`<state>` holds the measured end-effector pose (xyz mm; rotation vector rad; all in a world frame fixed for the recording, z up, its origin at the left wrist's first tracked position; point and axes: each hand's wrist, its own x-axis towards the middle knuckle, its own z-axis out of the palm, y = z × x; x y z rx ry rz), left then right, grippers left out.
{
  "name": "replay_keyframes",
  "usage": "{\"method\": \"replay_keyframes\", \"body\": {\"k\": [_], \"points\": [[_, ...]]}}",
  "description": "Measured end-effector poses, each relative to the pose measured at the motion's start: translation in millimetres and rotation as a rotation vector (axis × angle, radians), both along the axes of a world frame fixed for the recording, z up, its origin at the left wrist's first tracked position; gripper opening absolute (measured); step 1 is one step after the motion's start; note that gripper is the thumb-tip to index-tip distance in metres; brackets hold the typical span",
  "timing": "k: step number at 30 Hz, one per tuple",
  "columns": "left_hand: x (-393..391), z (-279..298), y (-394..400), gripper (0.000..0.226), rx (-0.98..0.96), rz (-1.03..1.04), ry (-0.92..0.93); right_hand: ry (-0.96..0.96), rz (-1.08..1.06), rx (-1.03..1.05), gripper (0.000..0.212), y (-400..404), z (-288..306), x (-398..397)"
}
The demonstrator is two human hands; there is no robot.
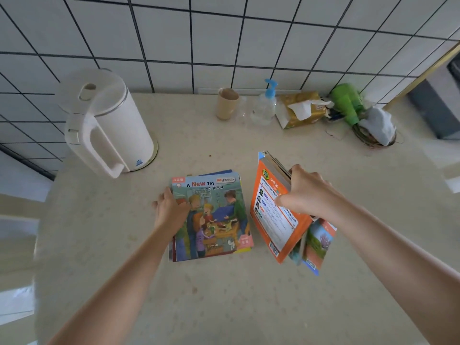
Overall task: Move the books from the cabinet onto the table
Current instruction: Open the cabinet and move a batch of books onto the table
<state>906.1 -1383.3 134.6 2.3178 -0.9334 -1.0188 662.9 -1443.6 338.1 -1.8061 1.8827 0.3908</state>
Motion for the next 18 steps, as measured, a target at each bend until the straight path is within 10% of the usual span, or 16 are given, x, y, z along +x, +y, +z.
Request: {"method": "replay_keyframes", "body": {"k": [11,18], "points": [[-159,73,75,0.111,-0.516,-0.63,0.111,-0.218,-0.246,0.081,0.046,-24,-1,-9],[-227,72,60,0.09,-0.727,-0.241,-0.152,-0.333,-0.449,0.0,0.072,-12,8,-22]]}}
